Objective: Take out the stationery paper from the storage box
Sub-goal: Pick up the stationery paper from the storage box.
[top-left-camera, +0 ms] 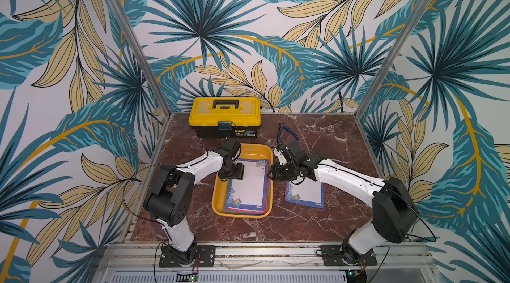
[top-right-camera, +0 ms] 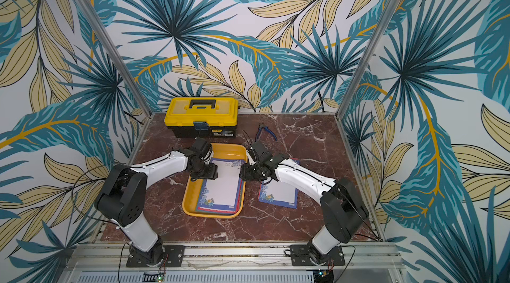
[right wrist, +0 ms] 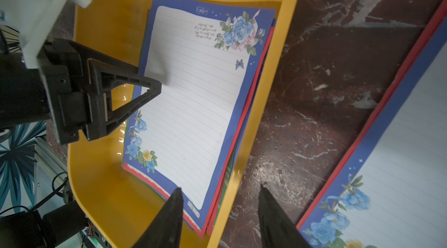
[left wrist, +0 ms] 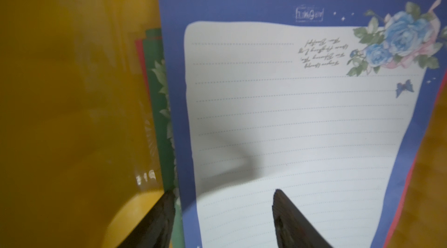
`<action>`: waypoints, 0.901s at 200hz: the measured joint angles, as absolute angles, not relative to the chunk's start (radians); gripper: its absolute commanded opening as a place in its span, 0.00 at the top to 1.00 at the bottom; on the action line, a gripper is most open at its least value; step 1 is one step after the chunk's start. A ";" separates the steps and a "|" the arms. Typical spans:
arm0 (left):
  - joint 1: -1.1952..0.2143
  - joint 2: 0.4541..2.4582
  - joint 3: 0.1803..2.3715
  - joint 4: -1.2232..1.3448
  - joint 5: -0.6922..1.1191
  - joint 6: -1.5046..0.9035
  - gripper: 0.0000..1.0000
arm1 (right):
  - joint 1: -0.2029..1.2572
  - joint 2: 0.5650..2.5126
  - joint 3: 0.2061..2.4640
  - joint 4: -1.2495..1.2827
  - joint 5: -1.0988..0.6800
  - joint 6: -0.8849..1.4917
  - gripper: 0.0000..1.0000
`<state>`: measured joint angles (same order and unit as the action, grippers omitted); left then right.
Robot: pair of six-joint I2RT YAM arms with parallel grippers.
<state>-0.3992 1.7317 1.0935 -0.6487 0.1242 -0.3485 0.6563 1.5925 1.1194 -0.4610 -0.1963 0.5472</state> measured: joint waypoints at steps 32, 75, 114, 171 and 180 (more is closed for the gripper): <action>-0.399 1.732 1.093 -0.649 0.132 -0.349 0.41 | 0.658 1.592 1.119 -0.461 -0.202 0.550 0.51; -0.399 1.732 1.095 -0.649 0.147 -0.349 0.45 | 0.660 1.597 1.119 -0.461 -0.211 0.551 0.51; -0.399 1.732 1.097 -0.649 0.165 -0.349 0.49 | 0.661 1.617 1.119 -0.460 -0.218 0.557 0.52; -0.399 1.732 1.102 -0.649 0.196 -0.351 0.51 | 0.661 1.653 1.119 -0.440 -0.241 0.574 0.60; -0.399 1.732 1.102 -0.649 0.199 -0.352 0.52 | 0.661 1.655 1.119 -0.437 -0.245 0.578 0.63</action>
<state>-0.3988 1.7317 1.1023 -0.6487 0.1993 -0.3515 0.6609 1.6554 1.1194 -0.4370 -0.2447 0.5781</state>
